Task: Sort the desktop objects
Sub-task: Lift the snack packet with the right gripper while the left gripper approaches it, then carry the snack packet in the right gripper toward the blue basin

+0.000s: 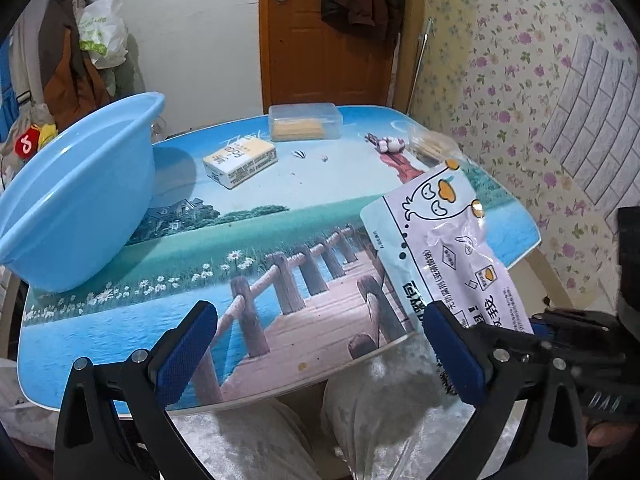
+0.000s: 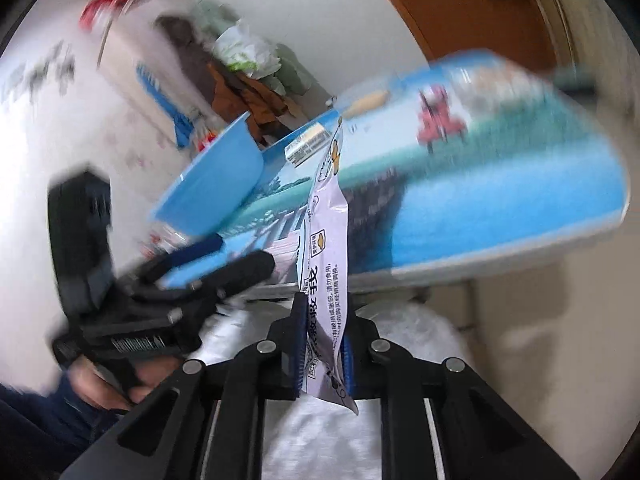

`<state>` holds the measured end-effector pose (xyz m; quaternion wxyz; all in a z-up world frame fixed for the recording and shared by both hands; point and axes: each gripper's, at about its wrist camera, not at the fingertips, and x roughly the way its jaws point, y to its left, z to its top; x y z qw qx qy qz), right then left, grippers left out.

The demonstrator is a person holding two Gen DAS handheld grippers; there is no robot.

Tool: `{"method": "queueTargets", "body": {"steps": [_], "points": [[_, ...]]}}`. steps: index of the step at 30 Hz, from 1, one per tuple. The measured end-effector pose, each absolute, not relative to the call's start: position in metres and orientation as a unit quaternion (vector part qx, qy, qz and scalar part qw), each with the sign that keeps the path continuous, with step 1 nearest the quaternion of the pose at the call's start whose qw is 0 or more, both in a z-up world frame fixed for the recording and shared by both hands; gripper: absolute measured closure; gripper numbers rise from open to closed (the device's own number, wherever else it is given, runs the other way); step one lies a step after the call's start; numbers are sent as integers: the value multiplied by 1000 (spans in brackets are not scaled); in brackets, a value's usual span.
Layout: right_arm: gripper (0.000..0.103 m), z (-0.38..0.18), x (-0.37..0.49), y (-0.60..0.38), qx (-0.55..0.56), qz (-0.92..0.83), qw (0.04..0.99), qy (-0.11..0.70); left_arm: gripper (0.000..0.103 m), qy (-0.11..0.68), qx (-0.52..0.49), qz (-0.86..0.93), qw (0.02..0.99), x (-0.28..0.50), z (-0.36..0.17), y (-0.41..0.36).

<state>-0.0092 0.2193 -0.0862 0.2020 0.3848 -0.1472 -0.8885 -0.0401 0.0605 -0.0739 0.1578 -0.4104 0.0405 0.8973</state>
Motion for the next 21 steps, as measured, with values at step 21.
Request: {"method": "queueTargets", "body": {"steps": [21], "points": [[88, -83, 4, 150, 333, -916, 163, 154, 23, -112, -464, 845, 242, -66, -58, 62]]}}
